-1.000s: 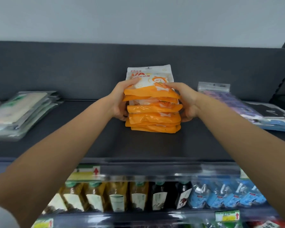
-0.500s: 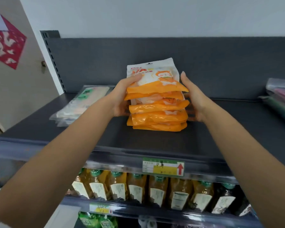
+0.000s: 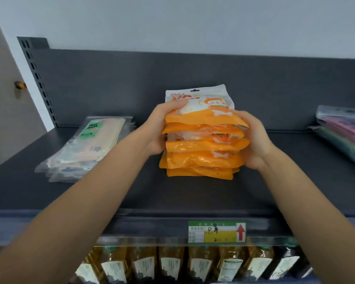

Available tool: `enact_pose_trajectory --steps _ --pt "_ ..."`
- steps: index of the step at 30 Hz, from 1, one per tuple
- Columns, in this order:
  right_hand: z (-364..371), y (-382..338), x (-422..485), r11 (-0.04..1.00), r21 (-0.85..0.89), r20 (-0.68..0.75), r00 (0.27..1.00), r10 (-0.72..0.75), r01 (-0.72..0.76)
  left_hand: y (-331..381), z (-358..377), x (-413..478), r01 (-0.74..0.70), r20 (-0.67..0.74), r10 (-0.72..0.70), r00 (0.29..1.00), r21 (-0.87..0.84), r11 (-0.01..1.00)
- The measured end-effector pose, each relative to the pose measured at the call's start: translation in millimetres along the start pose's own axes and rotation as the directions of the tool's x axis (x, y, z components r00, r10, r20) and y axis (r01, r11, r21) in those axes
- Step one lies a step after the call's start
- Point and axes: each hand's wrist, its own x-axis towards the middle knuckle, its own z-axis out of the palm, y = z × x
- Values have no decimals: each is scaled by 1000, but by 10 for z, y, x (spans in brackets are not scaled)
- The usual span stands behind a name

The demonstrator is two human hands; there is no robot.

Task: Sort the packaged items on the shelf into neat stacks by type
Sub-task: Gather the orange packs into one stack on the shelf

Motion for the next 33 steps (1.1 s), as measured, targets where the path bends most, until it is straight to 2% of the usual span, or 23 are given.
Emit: enact_pose_trajectory --steps 6,15,18,21,23,25,28,33 --pt "-56 -28 69 997 35 -3 998 64 -64 39 -3 30 -38 15 39 999 -58 998" --pt "-48 -41 68 997 77 46 999 7 -11 -54 62 14 -2 85 8 996 -72 997" --pt "-79 -55 58 998 70 42 999 -3 0 1 56 -28 -91 32 90 995 50 995" --pt "-69 -50 48 997 77 43 999 -15 12 88 12 -110 -209 -90 232 969 207 956" --pt "-56 -56 50 994 112 53 999 -1 -5 112 -48 -123 -223 -143 265 954 258 940" --pt "-42 -70 61 991 134 50 999 19 -25 55 -78 -45 -165 -149 213 966 279 946" --pt "-30 -67 77 995 86 44 998 52 -56 -44 -20 16 -7 -89 29 996 245 969" --pt "-5 -95 73 998 48 -6 999 34 -34 -22 50 124 17 -81 -8 997 111 994"
